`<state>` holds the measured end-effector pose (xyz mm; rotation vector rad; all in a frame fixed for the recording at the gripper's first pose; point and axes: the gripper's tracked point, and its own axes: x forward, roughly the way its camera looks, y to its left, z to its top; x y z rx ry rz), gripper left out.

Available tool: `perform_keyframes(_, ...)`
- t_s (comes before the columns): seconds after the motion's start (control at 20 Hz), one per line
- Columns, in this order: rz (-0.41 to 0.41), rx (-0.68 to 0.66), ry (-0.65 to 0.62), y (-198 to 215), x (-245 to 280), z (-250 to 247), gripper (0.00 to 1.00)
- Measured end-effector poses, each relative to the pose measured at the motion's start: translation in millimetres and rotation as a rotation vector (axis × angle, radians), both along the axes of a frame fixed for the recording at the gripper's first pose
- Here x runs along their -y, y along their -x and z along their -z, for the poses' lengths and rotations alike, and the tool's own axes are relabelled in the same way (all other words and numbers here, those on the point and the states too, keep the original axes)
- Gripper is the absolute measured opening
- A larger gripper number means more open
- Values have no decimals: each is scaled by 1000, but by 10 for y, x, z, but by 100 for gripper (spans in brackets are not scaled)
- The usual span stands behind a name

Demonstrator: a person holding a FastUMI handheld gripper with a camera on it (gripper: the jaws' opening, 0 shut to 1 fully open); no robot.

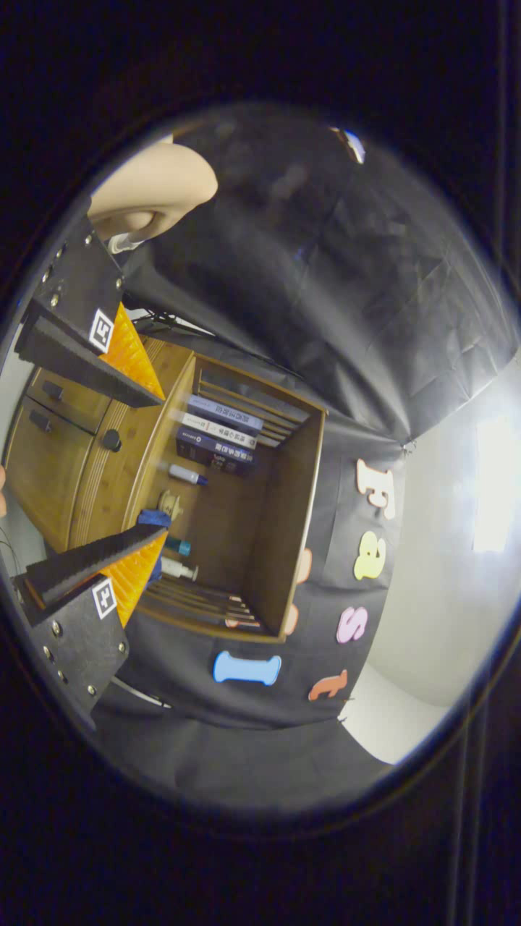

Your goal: Pull open the drawer, take out the items inside it, and place them on the countertop above the cabinet.

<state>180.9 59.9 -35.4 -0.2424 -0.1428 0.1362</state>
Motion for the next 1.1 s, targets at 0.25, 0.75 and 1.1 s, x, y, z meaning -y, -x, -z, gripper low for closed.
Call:
perform_keyframes(0.25, -27, -11, -22, -599, -371, 304, 97)
perform_keyframes(0.75, 52, -107, -28, -1312, -653, 1075, 97)
perform_keyframes(1.1, 68, -204, 4, -1488, -740, 1568, 97)
